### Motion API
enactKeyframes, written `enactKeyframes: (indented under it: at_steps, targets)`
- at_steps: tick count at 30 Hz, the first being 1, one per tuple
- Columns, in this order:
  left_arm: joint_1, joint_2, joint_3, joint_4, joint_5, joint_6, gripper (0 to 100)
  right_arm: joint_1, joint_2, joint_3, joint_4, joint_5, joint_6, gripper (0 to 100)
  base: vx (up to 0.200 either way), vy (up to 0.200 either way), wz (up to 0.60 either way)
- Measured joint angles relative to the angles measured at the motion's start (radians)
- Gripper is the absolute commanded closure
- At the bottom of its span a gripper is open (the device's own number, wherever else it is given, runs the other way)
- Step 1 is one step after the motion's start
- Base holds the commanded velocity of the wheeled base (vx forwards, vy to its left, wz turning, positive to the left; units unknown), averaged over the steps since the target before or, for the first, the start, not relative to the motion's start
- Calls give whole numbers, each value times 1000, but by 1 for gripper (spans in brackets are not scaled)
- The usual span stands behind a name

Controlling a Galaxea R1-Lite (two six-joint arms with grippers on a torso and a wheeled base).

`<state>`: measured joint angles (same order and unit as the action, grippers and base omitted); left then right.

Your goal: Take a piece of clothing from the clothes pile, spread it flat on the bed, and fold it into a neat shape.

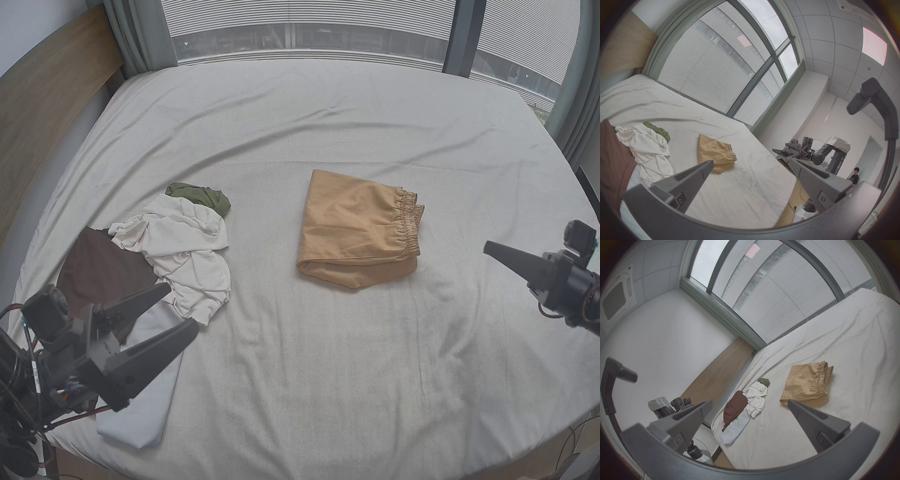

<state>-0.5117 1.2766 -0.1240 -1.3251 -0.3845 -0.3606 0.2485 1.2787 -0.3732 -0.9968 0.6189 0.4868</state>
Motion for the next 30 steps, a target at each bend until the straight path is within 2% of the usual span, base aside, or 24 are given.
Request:
enactKeyframes:
  at_steps: [6, 13, 18, 30]
  targets:
    - [-67, -159, 2, 147, 5, -3, 0, 10, -177, 92, 18, 1, -31, 0, 0, 0, 0]
    - [-90, -302, 13, 219, 14, -2, 0, 13, -401, 162, 166, 2, -48, 0, 0, 0, 0]
    - [-36, -406, 40, 296, 19, -1, 0, 9, -572, 187, 305, 2, -53, 0, 0, 0, 0]
    - [195, -793, 48, 811, 11, 39, 0, -10, -918, 204, 611, 2, -57, 0, 0, 0, 0]
